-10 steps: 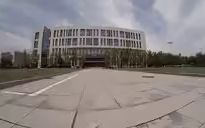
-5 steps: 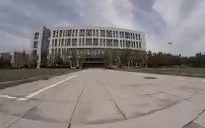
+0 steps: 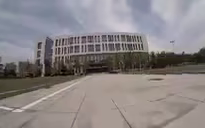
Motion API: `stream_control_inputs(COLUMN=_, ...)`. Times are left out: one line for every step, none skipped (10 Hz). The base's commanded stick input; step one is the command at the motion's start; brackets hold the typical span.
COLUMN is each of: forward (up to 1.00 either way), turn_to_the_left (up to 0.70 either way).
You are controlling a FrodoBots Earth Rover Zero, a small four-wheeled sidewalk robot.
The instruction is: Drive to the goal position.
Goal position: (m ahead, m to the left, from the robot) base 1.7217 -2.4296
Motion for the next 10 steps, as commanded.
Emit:
stream_control_inputs(forward=0.70, turn_to_the_left=0.00)
stream_control_inputs(forward=0.70, turn_to_the_left=0.00)
stream_control_inputs(forward=0.70, turn_to_the_left=0.00)
stream_control_inputs(forward=0.70, turn_to_the_left=0.00)
stream_control_inputs(forward=0.70, turn_to_the_left=0.00)
stream_control_inputs(forward=0.70, turn_to_the_left=0.00)
stream_control_inputs(forward=0.70, turn_to_the_left=0.00)
stream_control_inputs(forward=0.70, turn_to_the_left=0.00)
stream_control_inputs(forward=0.70, turn_to_the_left=0.00)
stream_control_inputs(forward=0.70, turn_to_the_left=0.00)
